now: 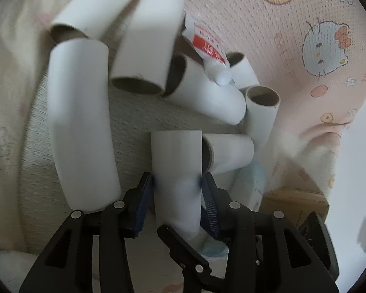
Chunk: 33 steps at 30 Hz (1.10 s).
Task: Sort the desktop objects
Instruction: 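Close the left tool on a white cardboard tube while the right tool clamps it too, then lift the tube with both tools and carry it to the cardboard box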
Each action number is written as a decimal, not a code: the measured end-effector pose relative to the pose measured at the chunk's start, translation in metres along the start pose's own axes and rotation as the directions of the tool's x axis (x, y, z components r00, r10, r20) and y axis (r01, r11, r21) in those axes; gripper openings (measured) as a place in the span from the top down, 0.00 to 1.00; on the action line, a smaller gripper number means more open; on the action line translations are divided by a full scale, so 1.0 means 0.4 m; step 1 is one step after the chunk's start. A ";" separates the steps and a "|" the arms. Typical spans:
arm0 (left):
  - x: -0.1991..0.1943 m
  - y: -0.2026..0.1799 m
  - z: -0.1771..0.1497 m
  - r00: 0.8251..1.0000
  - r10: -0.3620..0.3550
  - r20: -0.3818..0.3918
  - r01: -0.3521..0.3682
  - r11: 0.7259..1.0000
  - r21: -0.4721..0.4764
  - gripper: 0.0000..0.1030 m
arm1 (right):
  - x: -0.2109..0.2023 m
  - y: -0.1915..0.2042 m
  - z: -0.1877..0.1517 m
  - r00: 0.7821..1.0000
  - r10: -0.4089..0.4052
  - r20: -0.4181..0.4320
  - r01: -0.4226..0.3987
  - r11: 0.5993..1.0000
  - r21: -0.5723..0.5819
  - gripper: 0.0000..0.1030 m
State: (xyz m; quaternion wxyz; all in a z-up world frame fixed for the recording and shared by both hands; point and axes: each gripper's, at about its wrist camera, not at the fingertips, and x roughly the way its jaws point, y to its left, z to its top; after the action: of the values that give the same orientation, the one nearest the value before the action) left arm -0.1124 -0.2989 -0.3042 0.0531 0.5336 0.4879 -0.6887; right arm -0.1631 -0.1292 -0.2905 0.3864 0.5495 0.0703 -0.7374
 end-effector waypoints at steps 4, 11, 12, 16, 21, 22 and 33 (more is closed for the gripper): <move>0.024 -0.007 -0.008 0.999 -0.037 -0.033 0.038 0.999 0.003 0.56 | -0.015 -0.020 -0.018 1.000 0.016 0.019 -0.017 0.998 0.064 0.61; 0.050 -0.040 -0.036 0.996 -0.059 -0.066 0.063 0.997 0.046 0.55 | -0.028 -0.026 -0.041 1.000 -0.003 0.024 0.001 0.996 0.091 0.61; 0.048 -0.046 -0.046 0.996 -0.060 -0.062 0.064 0.996 0.060 0.55 | -0.031 -0.023 -0.046 1.000 -0.007 0.027 0.005 0.996 0.091 0.61; 0.024 -0.062 -0.083 0.997 -0.065 -0.032 0.068 0.991 0.112 0.55 | -0.045 -0.010 -0.062 0.999 -0.008 0.036 0.005 0.995 0.098 0.61; -0.002 -0.079 -0.151 0.996 -0.093 0.007 0.090 0.983 0.157 0.55 | -0.068 0.019 -0.087 0.999 -0.025 0.040 0.022 0.997 0.070 0.61; -0.006 -0.089 -0.168 0.995 -0.095 0.015 0.091 0.979 0.182 0.55 | -0.077 0.025 -0.096 0.999 -0.025 0.041 0.022 0.997 0.068 0.61; -0.078 -0.150 -0.348 0.987 -0.156 0.045 0.132 0.935 0.328 0.55 | -0.170 0.086 -0.196 0.995 -0.062 0.073 0.060 0.998 0.030 0.60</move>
State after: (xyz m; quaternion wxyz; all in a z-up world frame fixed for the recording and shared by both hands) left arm -0.0397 -0.1803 -0.2365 -0.0687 0.4732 0.4037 -0.7800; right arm -0.0749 -0.0779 -0.2512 0.3586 0.5247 0.0624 -0.7696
